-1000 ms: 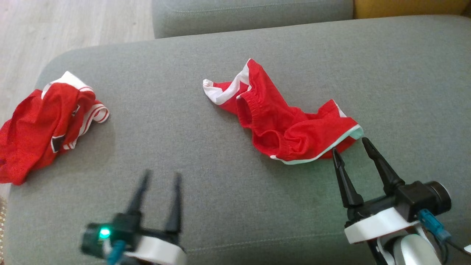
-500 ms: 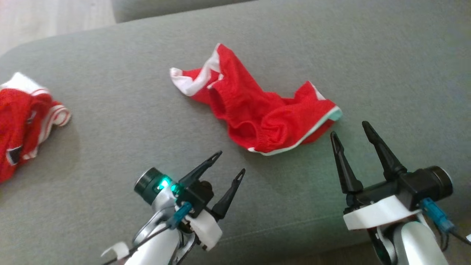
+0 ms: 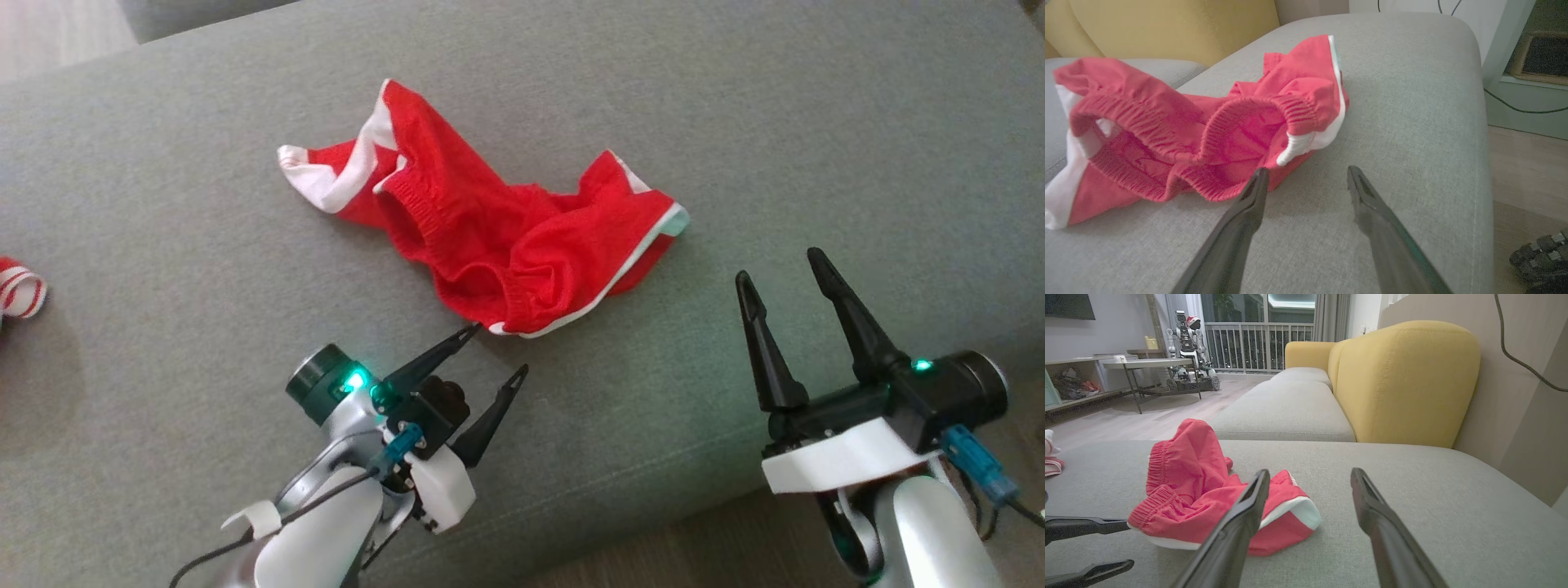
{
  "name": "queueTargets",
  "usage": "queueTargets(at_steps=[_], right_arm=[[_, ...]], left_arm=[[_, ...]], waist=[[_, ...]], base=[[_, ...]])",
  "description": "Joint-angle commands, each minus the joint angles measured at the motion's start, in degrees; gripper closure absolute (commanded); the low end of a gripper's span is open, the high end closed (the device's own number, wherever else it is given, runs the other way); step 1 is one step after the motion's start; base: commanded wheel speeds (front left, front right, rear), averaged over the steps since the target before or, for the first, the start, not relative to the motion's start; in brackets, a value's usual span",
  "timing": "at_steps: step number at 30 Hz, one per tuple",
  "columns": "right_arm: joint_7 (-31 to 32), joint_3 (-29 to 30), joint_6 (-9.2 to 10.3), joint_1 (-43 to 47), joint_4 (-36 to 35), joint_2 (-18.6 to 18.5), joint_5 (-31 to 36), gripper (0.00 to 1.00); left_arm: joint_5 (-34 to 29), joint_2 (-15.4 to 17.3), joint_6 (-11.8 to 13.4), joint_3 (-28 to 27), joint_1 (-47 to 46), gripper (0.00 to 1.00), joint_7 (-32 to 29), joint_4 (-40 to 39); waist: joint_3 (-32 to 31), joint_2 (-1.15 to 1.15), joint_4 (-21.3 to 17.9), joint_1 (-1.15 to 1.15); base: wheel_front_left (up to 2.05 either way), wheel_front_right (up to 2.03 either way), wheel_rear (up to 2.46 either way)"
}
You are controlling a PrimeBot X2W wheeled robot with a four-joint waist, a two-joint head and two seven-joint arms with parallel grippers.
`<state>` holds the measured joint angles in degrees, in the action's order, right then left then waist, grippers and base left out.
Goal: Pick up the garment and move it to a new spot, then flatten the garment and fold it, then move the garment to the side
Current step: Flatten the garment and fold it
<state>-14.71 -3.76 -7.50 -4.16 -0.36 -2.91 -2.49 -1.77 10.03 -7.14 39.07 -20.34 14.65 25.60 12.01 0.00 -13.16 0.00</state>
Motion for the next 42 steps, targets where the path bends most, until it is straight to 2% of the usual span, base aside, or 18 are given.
queueTargets(at_steps=[1,2,3,4,6,11,12,13,15,16,18,19,20,21,22,28,33,42], right_arm=[[-0.3,-1.3,0.01,-1.8,-2.0,0.0,-0.5,0.0],[-0.3,-1.2,0.01,-1.8,-2.0,0.0,-0.6,0.0],[-0.3,-1.2,0.01,-1.8,-2.0,0.0,-0.7,0.0],[-0.3,-1.2,0.01,-1.8,-2.0,0.0,-0.8,0.0],[-0.3,-1.1,0.01,-1.8,-2.0,0.0,-0.9,0.0],[-0.3,-1.0,0.01,-1.9,-2.0,0.0,-1.1,0.0],[-0.3,-1.0,0.01,-1.9,-2.0,0.0,-1.1,0.0],[-0.3,-1.0,0.01,-1.9,-2.0,0.0,-1.1,0.0],[-0.3,-1.0,0.01,-1.9,-1.9,0.0,-1.1,0.0],[-0.3,-1.0,0.01,-1.8,-1.9,0.0,-1.1,0.0],[-0.3,-1.1,0.01,-1.8,-1.8,0.0,-1.2,0.0],[-0.3,-1.1,0.01,-1.8,-1.7,0.0,-1.2,0.0],[-0.3,-1.2,0.01,-1.9,-1.6,0.0,-1.3,0.0],[-0.3,-1.1,0.01,-2.0,-1.7,0.0,-1.4,0.0],[-0.3,-1.1,0.01,-2.0,-1.7,0.0,-1.5,0.0],[-0.3,-1.1,0.01,-2.3,-1.5,0.0,-2.0,0.0],[-0.3,-1.0,0.01,-2.4,-1.4,0.0,-2.2,0.0],[-0.3,-1.1,0.01,-2.3,-1.7,0.0,-3.8,0.0]], left_arm=[[0.4,1.2,-0.1,-1.4,-3.2,0.0,0.3,-2.0],[0.4,1.3,0.1,-1.3,-3.3,0.09,0.3,-2.4],[0.4,1.5,0.3,-1.2,-3.5,0.29,0.3,-2.5],[0.3,1.6,0.5,-1.1,-3.6,0.42,0.3,-2.7],[0.2,1.9,0.8,-0.9,-3.8,0.56,0.3,-2.9],[-0.4,2.6,2.2,-0.2,-4.3,0.51,0.3,-3.8],[-0.6,2.8,2.6,0.0,-4.3,0.43,0.3,-4.0],[-0.6,2.8,2.6,0.0,-4.3,0.43,0.3,-4.0],[-1.0,3.2,3.0,0.7,-4.5,0.15,0.3,-4.3],[-1.0,3.3,3.1,1.0,-4.5,0.18,0.3,-4.3],[-1.1,3.8,3.3,1.5,-4.6,0.32,0.3,-4.2],[-1.1,4.0,3.3,1.8,-4.7,0.61,0.3,-3.8],[-1.2,4.3,3.2,2.1,-4.8,0.73,0.3,-3.5],[-1.2,4.4,3.3,2.4,-4.9,0.91,0.3,-3.1],[-1.2,4.6,3.2,2.6,-5.1,1.0,0.3,-2.9],[0.4,5.1,1.8,4.2,-7.0,1.0,0.3,-1.7],[12.2,4.2,-0.2,1.8,-10.2,1.0,0.3,-2.8],[37.2,11.0,-0.3,12.6,-30.6,1.0,-11.1,-10.4]], waist=[[0.4,0.0,-1.0,0.0],[0.6,0.0,-1.3,0.0],[0.7,0.0,-1.5,0.0],[0.8,0.0,-1.7,0.0],[1.1,0.0,-2.1,0.0],[1.5,0.0,-2.8,0.0],[1.6,0.0,-2.8,0.0],[1.6,0.0,-2.8,0.0],[1.6,0.0,-2.9,0.0],[1.5,0.0,-2.9,0.0],[1.4,0.0,-3.0,0.0],[1.3,0.0,-3.1,0.0],[1.2,0.0,-3.2,0.0],[1.1,0.0,-3.3,0.0],[1.0,0.0,-3.4,0.0],[0.8,0.0,-4.0,0.0],[-0.1,0.0,-4.5,0.0],[-2.6,0.0,-7.0,0.0]], base=[[0.0,0.0,0.0],[0.0,0.0,0.0],[0.0,0.0,0.0],[0.0,0.0,0.0],[0.0,0.0,0.0],[0.0,0.0,0.0],[0.0,0.0,0.0],[0.0,0.0,0.0],[0.0,0.0,0.0],[0.0,0.0,0.0],[0.0,0.0,0.0],[0.0,0.0,0.0],[0.0,0.0,0.0],[0.0,0.0,0.0],[0.0,0.0,0.0],[0.0,0.0,0.0],[0.0,0.0,0.0],[0.0,0.0,0.0]])
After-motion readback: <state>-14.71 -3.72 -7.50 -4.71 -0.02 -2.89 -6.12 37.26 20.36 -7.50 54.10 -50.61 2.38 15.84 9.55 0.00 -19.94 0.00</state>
